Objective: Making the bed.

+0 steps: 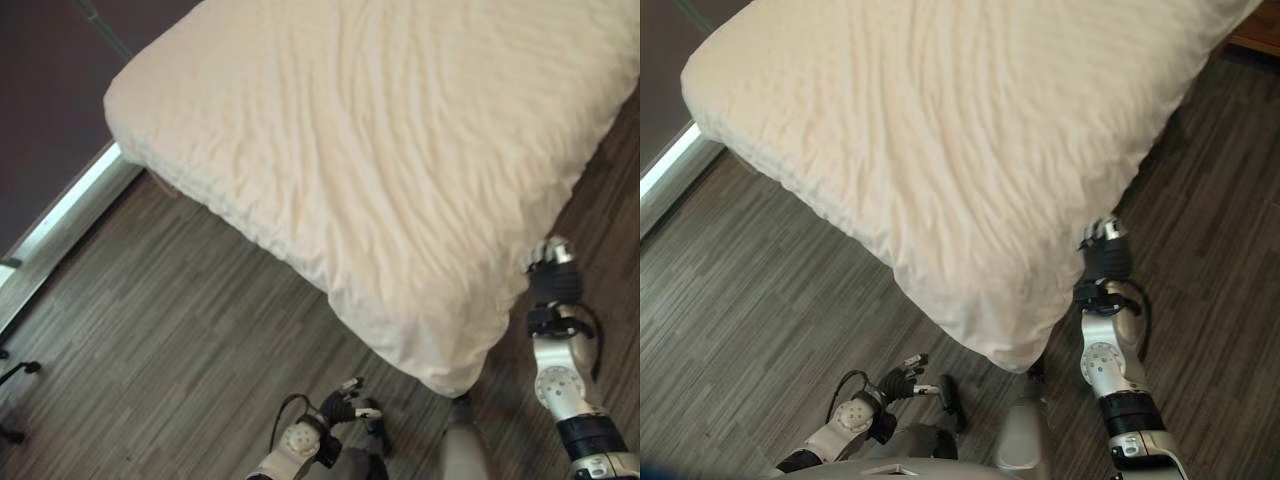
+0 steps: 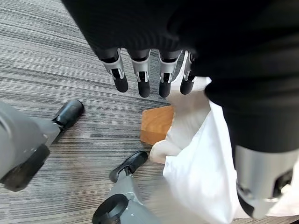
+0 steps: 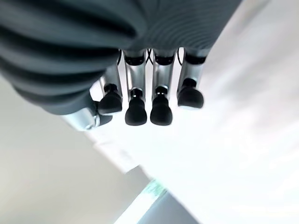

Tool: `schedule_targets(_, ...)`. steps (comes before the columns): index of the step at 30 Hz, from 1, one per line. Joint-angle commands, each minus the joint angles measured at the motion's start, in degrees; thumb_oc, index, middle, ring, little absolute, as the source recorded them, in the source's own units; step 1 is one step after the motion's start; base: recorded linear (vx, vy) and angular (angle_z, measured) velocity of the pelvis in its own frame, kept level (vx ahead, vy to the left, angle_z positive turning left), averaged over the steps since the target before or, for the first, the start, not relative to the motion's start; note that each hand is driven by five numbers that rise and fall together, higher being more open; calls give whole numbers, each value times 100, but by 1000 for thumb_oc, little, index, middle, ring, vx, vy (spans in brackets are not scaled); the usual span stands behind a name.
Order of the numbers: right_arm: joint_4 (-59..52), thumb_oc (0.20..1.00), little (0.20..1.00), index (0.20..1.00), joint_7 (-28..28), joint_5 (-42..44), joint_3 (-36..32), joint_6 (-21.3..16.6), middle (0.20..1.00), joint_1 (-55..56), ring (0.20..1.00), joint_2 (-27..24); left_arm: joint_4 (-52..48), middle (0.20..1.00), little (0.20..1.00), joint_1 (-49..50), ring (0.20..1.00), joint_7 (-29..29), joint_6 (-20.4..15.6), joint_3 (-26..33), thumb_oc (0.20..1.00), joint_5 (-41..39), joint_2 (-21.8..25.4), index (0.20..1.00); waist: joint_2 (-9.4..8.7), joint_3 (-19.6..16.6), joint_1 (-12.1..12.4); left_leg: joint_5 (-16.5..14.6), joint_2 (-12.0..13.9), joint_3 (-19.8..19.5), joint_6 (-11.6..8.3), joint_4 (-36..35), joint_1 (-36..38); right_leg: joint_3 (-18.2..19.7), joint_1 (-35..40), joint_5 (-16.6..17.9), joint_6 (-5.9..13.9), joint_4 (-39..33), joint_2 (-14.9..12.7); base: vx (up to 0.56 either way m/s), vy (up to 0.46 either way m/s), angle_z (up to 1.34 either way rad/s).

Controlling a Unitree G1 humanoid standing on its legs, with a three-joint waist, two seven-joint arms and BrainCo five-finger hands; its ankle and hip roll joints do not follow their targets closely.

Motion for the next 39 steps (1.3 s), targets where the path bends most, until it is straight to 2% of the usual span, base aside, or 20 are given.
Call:
schedule_targets(1,384,200,200,200,197,421,-160,47,200,-899,200,-144,173,1000,1000,-404,1000,-75,-140,-227,1000,112,-49,1000,215,210,230,10,104,-335,-264,71,-12,-66,212,49,87,74,-57,-5,8,3)
schedule_targets(11,2204,200,200,200,183,632,-255,423,200,-2051,200,-510,260,1000,1000,-513,1000,-132,-87,-486,1000,29,-106,1000,432,216,484,70,80,-394,-302,71,-145,-118,116,55,97,74,-71,-3,-8,3)
schedule_targets(17,3362,200,200,200,79,552,-486,603,200,-2170,200,-719,351,1000,1000,-600,1000,-163,-65,-594,1000,86,-149,1000,486,234,542,84,90,-418,-323,71,-208,-154,65,43,94,74,-57,6,-25,2)
schedule_targets(22,4280,200,200,200,-93,243,-804,757,200,-1714,200,-713,298,1000,1000,-677,1000,-163,-49,-601,1000,84,-211,1000,553,255,533,76,102,-426,-341,71,-201,-187,93,8,99,74,-64,9,-11,3)
schedule_targets(25,4914,200,200,200,-228,-631,-906,964,200,-1036,200,-663,215,1000,1000,-745,1000,-146,-51,-527,1000,101,-217,1000,591,266,464,56,120,-421,-340,71,-154,-198,141,-32,86,74,-40,24,-23,1)
schedule_targets(32,4871,200,200,200,-141,-600,-1312,997,200,-108,200,-590,145,1000,1000,-871,1000,-92,-56,-365,1000,103,-173,1000,551,308,215,14,144,-415,-333,71,-91,-143,203,-92,59,74,7,20,-27,1)
schedule_targets(33,4866,200,200,200,-157,-585,-1447,975,200,108,200,-622,151,1000,1000,-889,1000,-89,-48,-326,1000,96,-170,1000,518,305,110,-17,165,-421,-321,71,-33,-95,257,-123,33,74,28,26,-38,-3)
schedule_targets(39,4728,200,200,200,-167,-663,-1691,928,200,480,200,-773,124,1000,1000,-837,1000,-121,-30,-230,1000,96,-142,1000,378,195,-46,-89,252,-489,-325,71,312,-77,638,-266,-62,89,110,23,-53,0)
